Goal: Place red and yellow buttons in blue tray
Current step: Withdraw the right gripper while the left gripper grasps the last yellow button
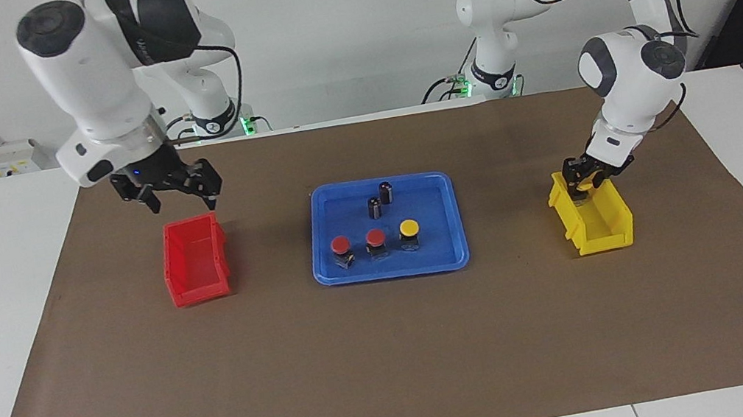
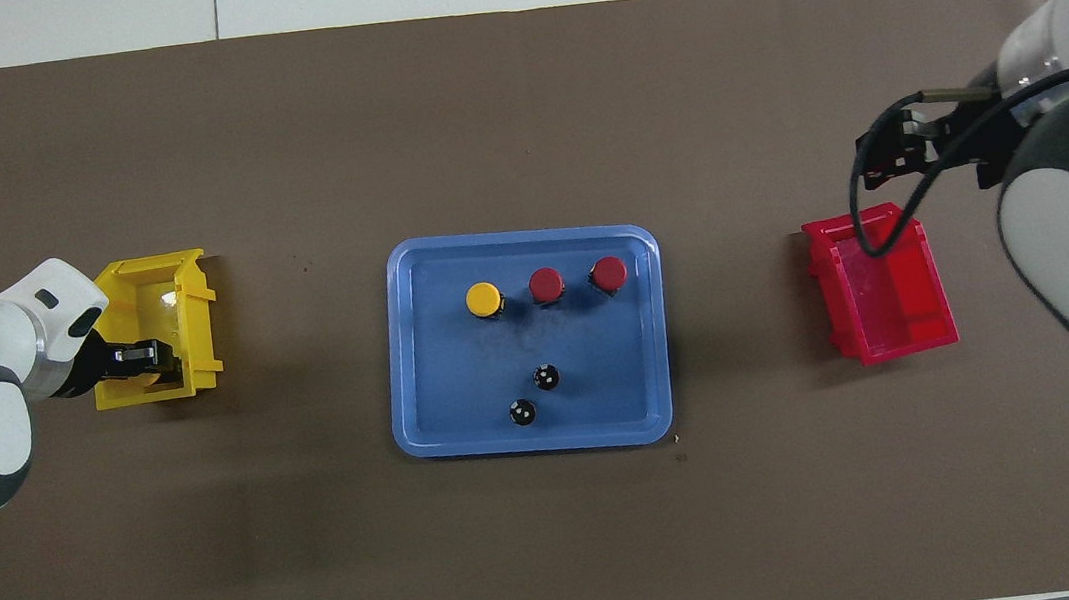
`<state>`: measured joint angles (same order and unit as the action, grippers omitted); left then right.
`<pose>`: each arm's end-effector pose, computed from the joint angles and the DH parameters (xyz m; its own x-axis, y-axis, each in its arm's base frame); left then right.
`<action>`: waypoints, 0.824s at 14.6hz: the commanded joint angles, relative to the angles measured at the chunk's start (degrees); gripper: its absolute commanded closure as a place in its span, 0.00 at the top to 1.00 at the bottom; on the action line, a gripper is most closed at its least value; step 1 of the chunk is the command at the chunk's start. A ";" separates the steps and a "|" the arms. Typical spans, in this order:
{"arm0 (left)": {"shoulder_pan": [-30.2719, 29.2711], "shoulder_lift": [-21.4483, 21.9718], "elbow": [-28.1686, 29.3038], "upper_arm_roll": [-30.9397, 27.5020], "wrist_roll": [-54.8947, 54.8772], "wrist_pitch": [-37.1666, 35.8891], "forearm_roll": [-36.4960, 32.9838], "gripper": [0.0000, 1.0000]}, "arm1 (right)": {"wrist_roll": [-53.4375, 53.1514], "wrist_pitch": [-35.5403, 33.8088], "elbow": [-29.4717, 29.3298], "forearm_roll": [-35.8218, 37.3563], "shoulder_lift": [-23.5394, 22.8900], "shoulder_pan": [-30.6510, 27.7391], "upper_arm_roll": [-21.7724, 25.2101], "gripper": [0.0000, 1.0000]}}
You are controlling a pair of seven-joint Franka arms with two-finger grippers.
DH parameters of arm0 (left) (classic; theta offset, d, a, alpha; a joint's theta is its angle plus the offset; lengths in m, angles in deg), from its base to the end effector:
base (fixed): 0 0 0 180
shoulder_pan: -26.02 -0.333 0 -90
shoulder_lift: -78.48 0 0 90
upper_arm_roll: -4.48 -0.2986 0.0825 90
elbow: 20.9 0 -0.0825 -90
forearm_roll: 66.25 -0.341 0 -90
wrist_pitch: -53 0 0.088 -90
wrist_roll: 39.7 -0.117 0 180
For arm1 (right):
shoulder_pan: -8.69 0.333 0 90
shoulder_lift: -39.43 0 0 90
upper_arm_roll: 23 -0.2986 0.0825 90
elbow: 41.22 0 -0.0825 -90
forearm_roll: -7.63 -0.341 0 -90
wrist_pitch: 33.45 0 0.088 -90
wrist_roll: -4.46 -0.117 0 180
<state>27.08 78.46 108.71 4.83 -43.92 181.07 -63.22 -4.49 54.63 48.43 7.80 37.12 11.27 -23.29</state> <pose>0.4825 -0.0139 0.3583 0.9975 -0.0655 -0.0248 -0.0644 -0.9970 0.0427 0.5173 0.0255 0.5761 0.9921 -0.1061 -0.0664 -0.1055 -0.9943 0.0133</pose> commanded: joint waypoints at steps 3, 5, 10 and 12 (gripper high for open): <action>-0.19 1.52 -5.04 0.09 -0.08 -5.86 -0.04 0.02 | 10.95 -6.00 -2.03 1.50 1.00 -7.15 -0.68 1.00; 0.07 2.14 -13.90 0.18 -0.08 -16.56 -0.47 0.02 | 11.05 -4.41 -0.81 1.50 1.35 -7.50 -0.42 1.00; 9.37 0.11 -22.41 0.88 12.09 -18.94 -2.50 0.02 | 13.69 -3.08 0.61 0.88 3.19 -8.03 2.84 1.00; 15.51 -0.76 -21.07 0.88 16.16 -17.60 -1.89 0.02 | 14.65 -5.01 0.96 0.88 3.81 -8.12 3.98 1.00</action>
<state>37.11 79.38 85.82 6.10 -32.71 160.53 -64.55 8.19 50.76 48.22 8.94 39.26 3.83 -19.77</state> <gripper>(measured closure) 0.590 0.000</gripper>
